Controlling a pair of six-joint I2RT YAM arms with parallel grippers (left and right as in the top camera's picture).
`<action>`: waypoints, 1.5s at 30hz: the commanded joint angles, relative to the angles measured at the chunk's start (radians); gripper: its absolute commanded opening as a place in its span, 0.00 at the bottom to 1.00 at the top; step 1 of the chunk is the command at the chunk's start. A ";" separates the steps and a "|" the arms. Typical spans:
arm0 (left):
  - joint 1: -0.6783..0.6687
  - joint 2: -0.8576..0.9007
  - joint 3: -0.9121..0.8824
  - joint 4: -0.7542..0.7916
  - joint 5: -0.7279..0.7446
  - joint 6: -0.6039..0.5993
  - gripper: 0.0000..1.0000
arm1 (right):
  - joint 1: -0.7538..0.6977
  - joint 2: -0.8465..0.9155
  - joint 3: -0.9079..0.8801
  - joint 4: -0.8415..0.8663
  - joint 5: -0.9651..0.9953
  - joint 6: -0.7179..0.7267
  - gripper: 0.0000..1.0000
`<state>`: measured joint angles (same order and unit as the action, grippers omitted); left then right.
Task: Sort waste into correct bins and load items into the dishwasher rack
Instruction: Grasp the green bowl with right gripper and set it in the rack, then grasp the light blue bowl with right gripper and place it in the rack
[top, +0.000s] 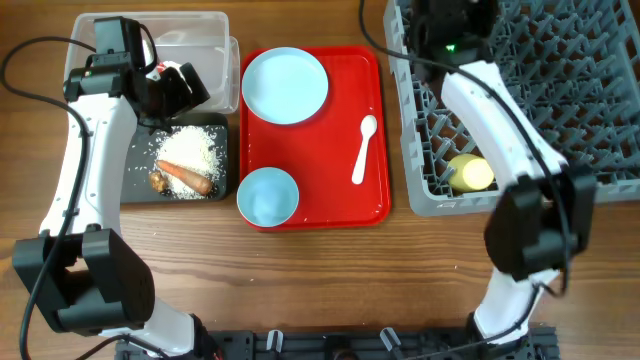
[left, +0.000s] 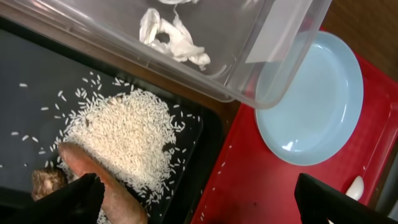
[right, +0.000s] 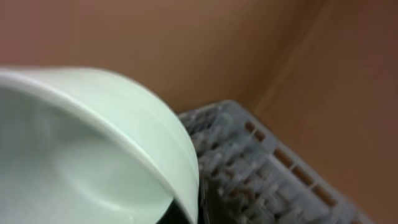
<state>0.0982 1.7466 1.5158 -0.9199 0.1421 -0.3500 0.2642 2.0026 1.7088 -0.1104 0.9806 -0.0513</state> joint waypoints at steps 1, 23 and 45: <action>-0.002 -0.011 0.004 0.002 -0.006 0.005 1.00 | -0.020 0.150 0.004 0.267 0.105 -0.501 0.04; -0.002 -0.011 0.004 0.002 -0.006 0.005 1.00 | 0.098 0.337 0.004 0.274 0.015 -0.525 0.74; -0.002 -0.011 0.004 0.002 -0.006 0.005 1.00 | 0.351 -0.054 -0.218 -0.652 -1.349 0.620 0.99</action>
<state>0.0982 1.7466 1.5158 -0.9203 0.1421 -0.3500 0.5423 1.9377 1.5490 -0.7631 -0.2867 0.4812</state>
